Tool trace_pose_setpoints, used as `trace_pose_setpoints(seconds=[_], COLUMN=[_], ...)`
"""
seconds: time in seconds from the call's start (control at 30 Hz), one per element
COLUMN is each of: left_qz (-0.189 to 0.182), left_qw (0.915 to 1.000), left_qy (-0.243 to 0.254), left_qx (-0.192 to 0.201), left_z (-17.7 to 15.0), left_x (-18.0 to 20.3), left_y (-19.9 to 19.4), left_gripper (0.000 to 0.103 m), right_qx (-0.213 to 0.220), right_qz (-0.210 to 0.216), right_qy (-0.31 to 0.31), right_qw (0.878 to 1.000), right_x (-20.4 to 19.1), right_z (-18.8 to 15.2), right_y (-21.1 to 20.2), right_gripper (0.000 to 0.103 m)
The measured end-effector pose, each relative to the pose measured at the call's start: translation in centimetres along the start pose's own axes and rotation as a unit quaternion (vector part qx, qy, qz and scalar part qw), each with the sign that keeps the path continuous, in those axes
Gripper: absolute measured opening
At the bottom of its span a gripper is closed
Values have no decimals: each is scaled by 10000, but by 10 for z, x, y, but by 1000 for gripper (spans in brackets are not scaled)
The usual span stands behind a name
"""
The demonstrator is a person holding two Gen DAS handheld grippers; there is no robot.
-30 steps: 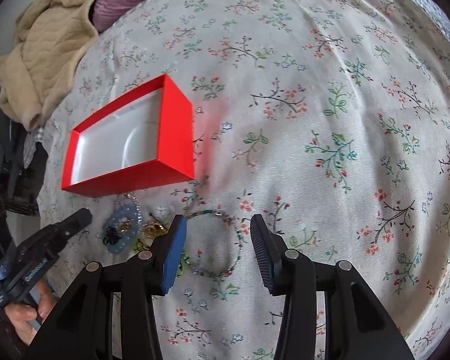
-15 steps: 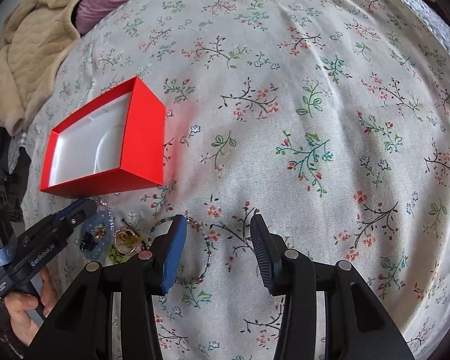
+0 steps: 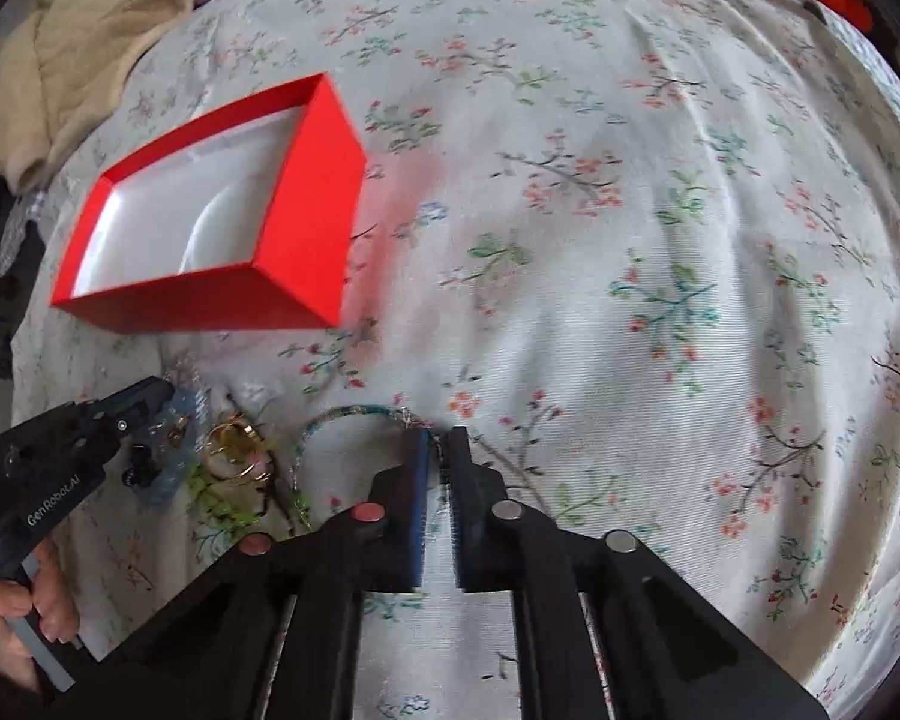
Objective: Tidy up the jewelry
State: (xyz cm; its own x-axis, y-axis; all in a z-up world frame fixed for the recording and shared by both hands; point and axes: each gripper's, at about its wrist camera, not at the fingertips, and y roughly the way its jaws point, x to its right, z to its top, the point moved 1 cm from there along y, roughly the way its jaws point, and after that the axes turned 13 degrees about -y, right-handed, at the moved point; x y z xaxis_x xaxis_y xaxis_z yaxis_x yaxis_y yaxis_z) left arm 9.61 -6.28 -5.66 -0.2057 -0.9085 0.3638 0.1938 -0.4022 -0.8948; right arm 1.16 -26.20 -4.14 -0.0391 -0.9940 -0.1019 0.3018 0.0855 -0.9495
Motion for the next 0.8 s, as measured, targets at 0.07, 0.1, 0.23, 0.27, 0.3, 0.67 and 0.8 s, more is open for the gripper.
trace_pose_setpoints(seconds=[0.07, 0.1, 0.23, 0.27, 0.3, 0.67, 0.8], left_qz=[-113, -174, -390, -427, -465, -732, -792], left_qw=[9999, 9997, 9987, 9983, 9979, 9924, 9911], left_qy=[-127, -160, -142, -128, -120, 10, -1], left_qx=[18, 60, 291, 365, 431, 993, 1067], left_z=[-3, -4, -10, -11, -12, -12, -11], left_x=[-3, -4, -1, 0, 1, 9, 11], left_y=[-7, -12, -36, -44, -51, -106, -112], left_gripper=[0, 0, 0, 0, 0, 0, 0], right_qx=[22, 48, 218, 261, 342, 916, 1084], right_qz=[-34, 4, 65, 83, 124, 358, 506], right_qy=[-79, -102, -232, -239, -234, -128, -68], right_qw=[10000, 9999, 9995, 9993, 9991, 9951, 9928], right_x=[-4, -7, -20, -22, -23, -38, -45], right_z=[1, 1, 4, 4, 4, 7, 12], right_y=[-1, -3, -13, -17, -22, -64, -72], right_gripper=[3, 3, 3, 3, 3, 3, 3])
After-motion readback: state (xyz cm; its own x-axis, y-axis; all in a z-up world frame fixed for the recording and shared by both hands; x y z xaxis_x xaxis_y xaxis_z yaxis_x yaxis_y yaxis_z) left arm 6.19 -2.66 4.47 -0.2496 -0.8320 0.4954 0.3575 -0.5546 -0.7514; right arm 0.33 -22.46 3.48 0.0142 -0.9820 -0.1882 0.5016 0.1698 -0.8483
